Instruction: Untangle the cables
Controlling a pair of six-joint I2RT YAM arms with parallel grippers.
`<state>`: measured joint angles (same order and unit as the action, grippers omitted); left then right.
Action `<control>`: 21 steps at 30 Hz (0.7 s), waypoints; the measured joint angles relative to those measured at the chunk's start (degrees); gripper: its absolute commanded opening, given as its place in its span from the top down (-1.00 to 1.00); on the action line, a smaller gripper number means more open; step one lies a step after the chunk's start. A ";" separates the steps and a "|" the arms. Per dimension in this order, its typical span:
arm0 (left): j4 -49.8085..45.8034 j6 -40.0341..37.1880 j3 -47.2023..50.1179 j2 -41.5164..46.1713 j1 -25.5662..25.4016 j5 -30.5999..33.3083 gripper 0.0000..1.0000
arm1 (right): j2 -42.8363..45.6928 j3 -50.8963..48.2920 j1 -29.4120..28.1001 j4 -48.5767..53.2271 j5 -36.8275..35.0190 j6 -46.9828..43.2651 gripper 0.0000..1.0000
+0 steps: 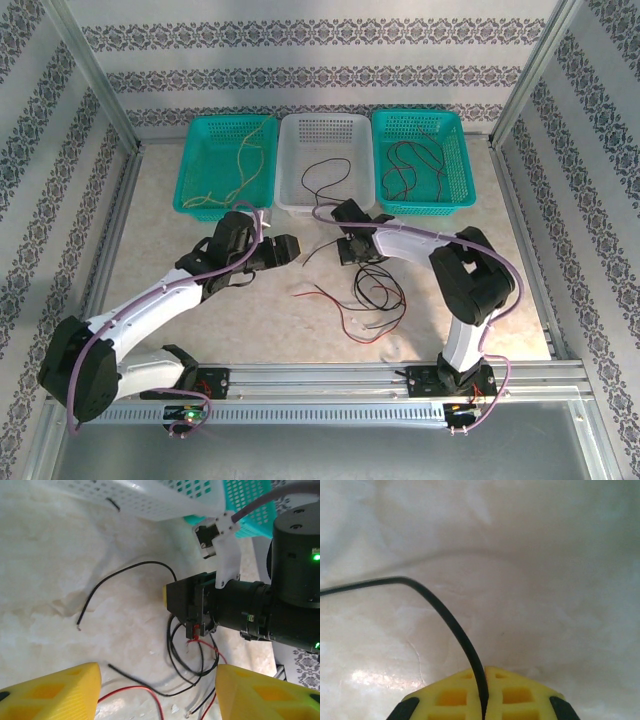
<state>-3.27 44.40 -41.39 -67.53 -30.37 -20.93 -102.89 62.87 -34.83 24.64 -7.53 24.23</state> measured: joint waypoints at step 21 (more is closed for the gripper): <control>35.12 1.05 -11.61 -12.15 -4.46 -12.11 -0.49 | 35.87 5.97 0.98 -6.67 12.94 19.61 1.00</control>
<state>31.86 45.45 -52.99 -79.68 -34.83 -33.04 -67.02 68.84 -33.85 17.98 5.41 43.83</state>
